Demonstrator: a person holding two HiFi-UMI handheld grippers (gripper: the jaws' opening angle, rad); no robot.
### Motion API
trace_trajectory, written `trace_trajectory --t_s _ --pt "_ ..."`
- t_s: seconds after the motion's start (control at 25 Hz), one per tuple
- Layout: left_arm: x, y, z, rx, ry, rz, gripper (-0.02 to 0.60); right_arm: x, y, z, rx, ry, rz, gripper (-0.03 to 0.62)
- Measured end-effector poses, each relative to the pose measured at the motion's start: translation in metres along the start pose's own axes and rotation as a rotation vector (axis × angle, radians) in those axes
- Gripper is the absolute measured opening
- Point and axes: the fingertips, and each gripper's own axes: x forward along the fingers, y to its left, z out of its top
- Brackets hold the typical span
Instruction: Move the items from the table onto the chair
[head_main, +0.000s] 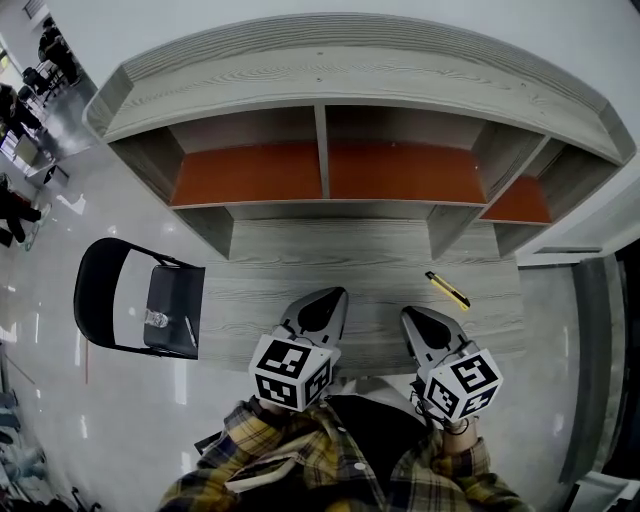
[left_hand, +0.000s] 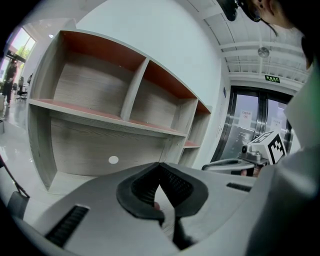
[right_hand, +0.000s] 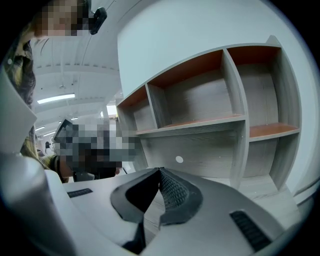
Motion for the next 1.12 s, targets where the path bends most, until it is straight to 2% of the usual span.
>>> trace_trajectory --t_s 0.2,0.4,0.76,0.8,0.88,1.12 --pt "0.0 0.003 0.001 0.002 0.0 -0.008 0.003 0.003 -0.007 0.0 0.009 -0.001 -0.008 0.017" --pt "-0.005 0.008 -0.004 -0.004 0.013 0.013 0.003 0.01 -0.023 -0.005 -0.031 0.004 -0.026 0.018" --pt "-0.022 0.019 -0.036 -0.049 0.077 0.109 0.003 0.004 -0.088 -0.056 -0.044 0.156 -0.017 0.025" --pt "-0.025 0.019 -0.04 -0.054 0.085 0.123 0.003 0.003 -0.096 -0.061 -0.036 0.165 -0.012 0.038" --pt "-0.031 0.021 -0.048 -0.066 0.103 0.155 0.003 0.002 -0.11 -0.07 -0.015 0.187 0.004 0.105" --pt "-0.056 0.027 -0.069 -0.109 0.14 0.267 0.003 0.008 -0.156 -0.118 -0.033 0.299 0.061 0.172"
